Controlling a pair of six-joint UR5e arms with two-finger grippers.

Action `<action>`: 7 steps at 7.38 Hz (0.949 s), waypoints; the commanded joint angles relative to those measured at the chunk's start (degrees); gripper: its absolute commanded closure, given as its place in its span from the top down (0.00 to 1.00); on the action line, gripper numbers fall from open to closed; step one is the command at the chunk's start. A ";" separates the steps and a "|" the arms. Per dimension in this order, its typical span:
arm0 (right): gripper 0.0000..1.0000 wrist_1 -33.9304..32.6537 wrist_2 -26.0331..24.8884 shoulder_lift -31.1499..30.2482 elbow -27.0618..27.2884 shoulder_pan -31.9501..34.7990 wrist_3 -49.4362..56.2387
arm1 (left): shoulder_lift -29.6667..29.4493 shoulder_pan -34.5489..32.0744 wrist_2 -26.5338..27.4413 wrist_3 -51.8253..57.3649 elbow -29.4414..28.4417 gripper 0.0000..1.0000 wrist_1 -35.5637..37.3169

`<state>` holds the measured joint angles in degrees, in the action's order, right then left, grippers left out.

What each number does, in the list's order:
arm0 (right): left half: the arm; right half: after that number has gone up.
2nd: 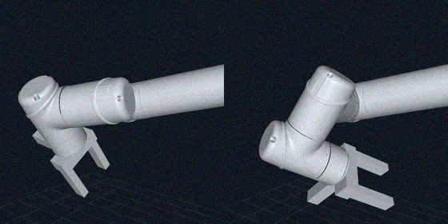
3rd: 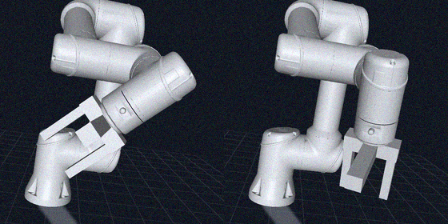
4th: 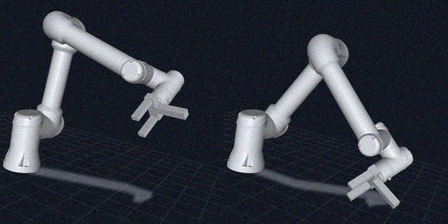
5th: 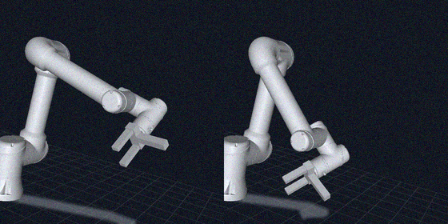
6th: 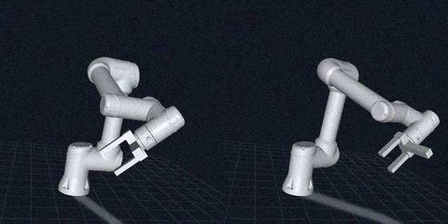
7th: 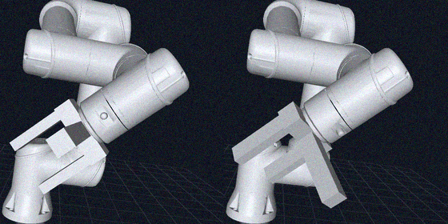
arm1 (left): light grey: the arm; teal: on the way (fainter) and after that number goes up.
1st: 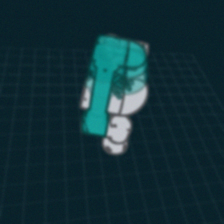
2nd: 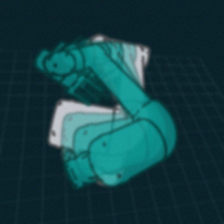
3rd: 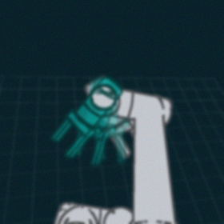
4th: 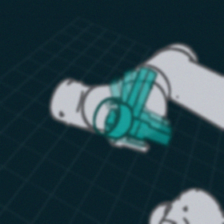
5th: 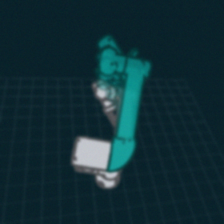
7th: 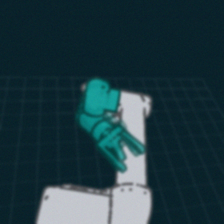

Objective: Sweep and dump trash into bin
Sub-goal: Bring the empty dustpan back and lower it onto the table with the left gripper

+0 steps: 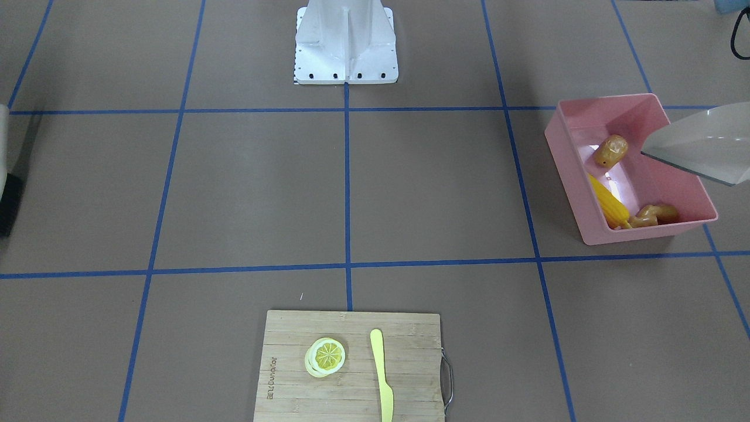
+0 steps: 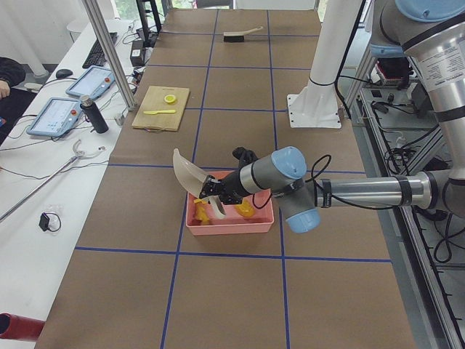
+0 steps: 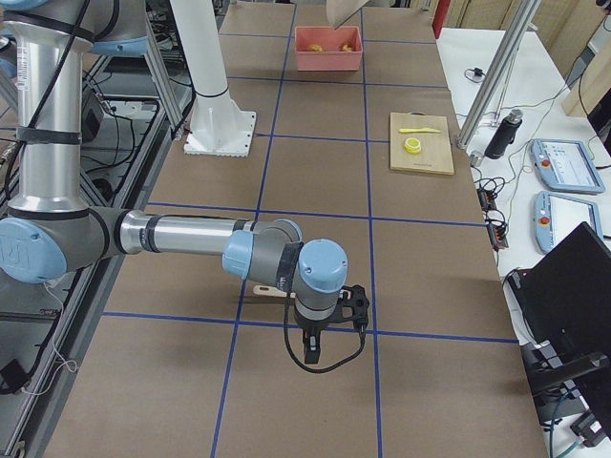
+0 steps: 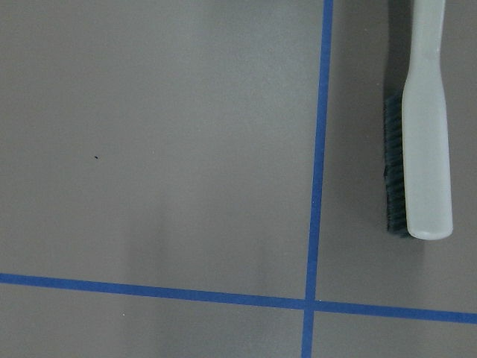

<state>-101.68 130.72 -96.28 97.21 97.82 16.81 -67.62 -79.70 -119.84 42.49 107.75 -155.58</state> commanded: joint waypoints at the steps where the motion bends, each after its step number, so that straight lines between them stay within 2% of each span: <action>1: 1.00 0.17 1.46 -0.05 -0.27 0.00 0.06 | -5.30 2.95 -10.91 -17.03 0.00 0.00 5.70; 2: 1.00 0.08 1.55 -0.14 -0.61 0.00 0.06 | -8.72 6.11 -12.51 -21.27 0.00 0.00 8.08; 4: 1.00 0.17 1.47 -0.05 -2.28 0.00 0.15 | -16.53 15.32 -12.35 -24.56 -0.35 0.00 12.81; 5: 1.00 2.08 1.38 0.56 -2.03 0.00 0.24 | -21.71 17.89 -12.26 -24.13 -0.70 0.00 19.28; 6: 1.00 4.45 1.38 -0.22 -2.29 0.00 0.15 | -26.37 21.74 -12.09 -23.86 -2.00 0.00 24.13; 7: 1.00 4.82 1.29 -0.23 -2.20 0.00 0.24 | -30.51 25.09 -11.91 -23.86 -4.72 0.00 25.49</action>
<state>-98.22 132.09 -96.32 95.04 97.82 17.00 -92.48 -59.06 -131.96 18.58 105.58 -133.79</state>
